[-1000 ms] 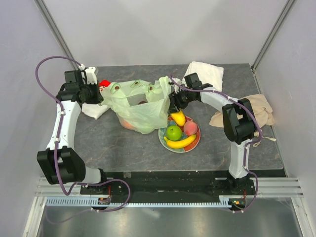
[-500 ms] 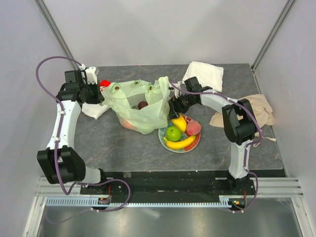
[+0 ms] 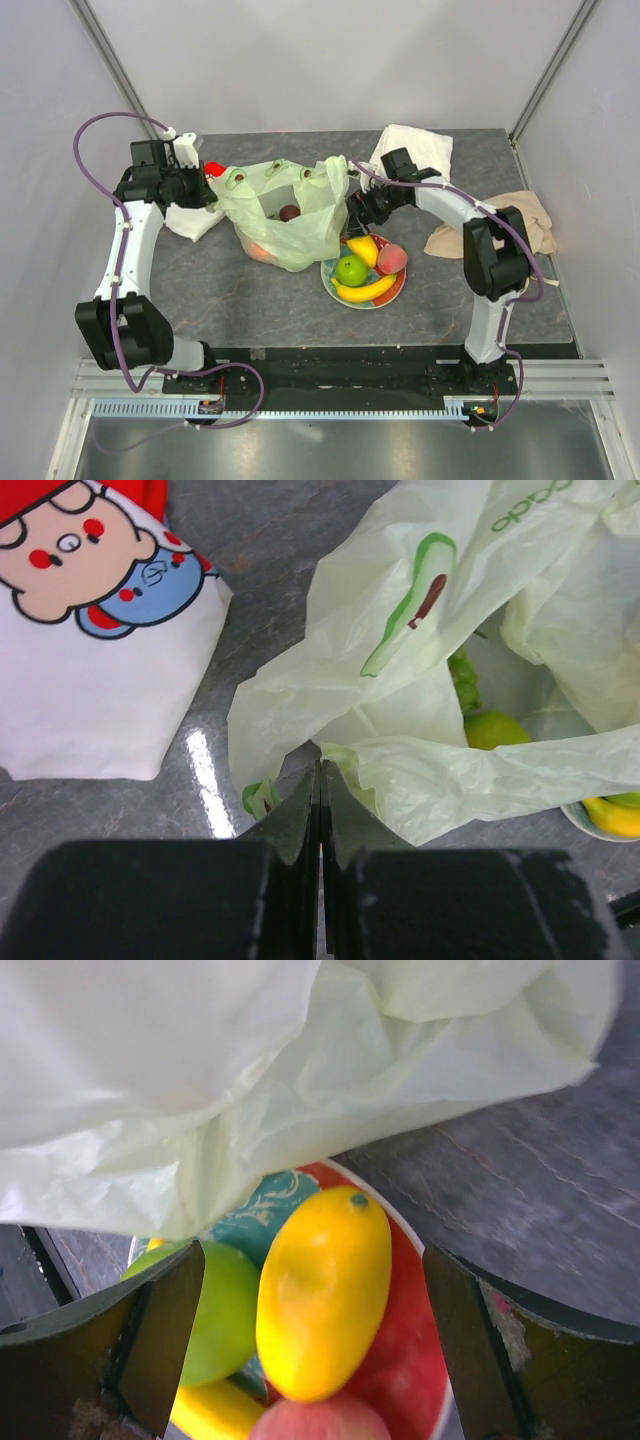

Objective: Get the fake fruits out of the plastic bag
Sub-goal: Place the fake fruit on the plate, then adjust the plastic bag at the center of the board.

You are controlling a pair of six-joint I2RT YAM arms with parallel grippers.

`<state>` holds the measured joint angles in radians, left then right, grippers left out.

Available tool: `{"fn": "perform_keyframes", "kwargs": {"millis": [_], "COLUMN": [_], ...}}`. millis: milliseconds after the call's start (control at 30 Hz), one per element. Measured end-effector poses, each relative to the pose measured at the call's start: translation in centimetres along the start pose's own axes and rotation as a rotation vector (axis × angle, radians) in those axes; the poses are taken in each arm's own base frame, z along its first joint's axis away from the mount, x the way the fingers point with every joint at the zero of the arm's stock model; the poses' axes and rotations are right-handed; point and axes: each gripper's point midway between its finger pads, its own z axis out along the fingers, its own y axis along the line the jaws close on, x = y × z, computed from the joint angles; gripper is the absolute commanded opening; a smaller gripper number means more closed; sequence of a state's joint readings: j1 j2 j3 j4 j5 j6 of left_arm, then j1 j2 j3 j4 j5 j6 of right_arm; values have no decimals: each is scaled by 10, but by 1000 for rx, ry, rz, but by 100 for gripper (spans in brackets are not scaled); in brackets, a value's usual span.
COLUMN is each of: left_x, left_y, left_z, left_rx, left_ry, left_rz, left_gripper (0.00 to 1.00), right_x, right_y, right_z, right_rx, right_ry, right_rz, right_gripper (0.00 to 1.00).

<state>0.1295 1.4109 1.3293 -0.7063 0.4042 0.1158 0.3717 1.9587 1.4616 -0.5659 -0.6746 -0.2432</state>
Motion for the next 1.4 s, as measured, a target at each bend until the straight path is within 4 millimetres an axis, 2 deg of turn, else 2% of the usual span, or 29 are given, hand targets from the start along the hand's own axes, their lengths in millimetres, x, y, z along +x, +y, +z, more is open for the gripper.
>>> {"fn": "perform_keyframes", "kwargs": {"millis": [200,300,433,467,533,600,700,767,833,867,900,933,1000,1100,1200,1300,1400], "left_x": [-5,-4,3,6,13,24,44,58,66,70,73,80,85,89,81,68,70], "left_y": [-27,-41,-58,-63,-74,-85,-98,-105,-110,-111,-113,-115,-116,-118,-114,-105,-93], "left_z": [-1,-4,-17,-23,-34,-45,-56,-63,-68,-71,-73,-79,-84,-94,-101,-106,-108], "left_rx": [158,236,317,336,374,412,466,501,527,533,537,544,546,550,520,464,399], "left_ry": [-14,-16,-9,-6,-3,6,45,87,116,126,136,158,176,199,180,140,145], "left_rz": [16,26,41,46,57,56,36,18,12,14,17,21,28,60,141,246,326], "left_gripper": [2,2,2,1,2,2,2,2,2,2,2,2,2,2,2,2,2], "right_x": [-41,-58,-64,-66,-75,-91,-123,-145,-154,-155,-154,-149,-134,-101,-72,-65,-64], "right_y": [20,31,41,46,57,73,115,148,164,165,163,155,148,136,136,142,149], "right_z": [-72,-96,-107,-109,-111,-108,-88,-62,-29,-13,1,24,51,87,103,112,117], "right_rx": [104,139,125,104,68,47,-6,-68,-115,-126,-133,-133,-138,-122,-93,-61,-44], "right_ry": [-122,-168,-181,-188,-215,-240,-272,-293,-288,-277,-263,-236,-184,-94,-26,-10,-9], "right_rz": [-132,-188,-210,-212,-214,-241,-359,-426,-441,-434,-425,-410,-391,-349,-319,-324,-344], "right_gripper": [98,98,95,88,82,75,67,63,61,61,61,61,61,61,61,64,70]}}
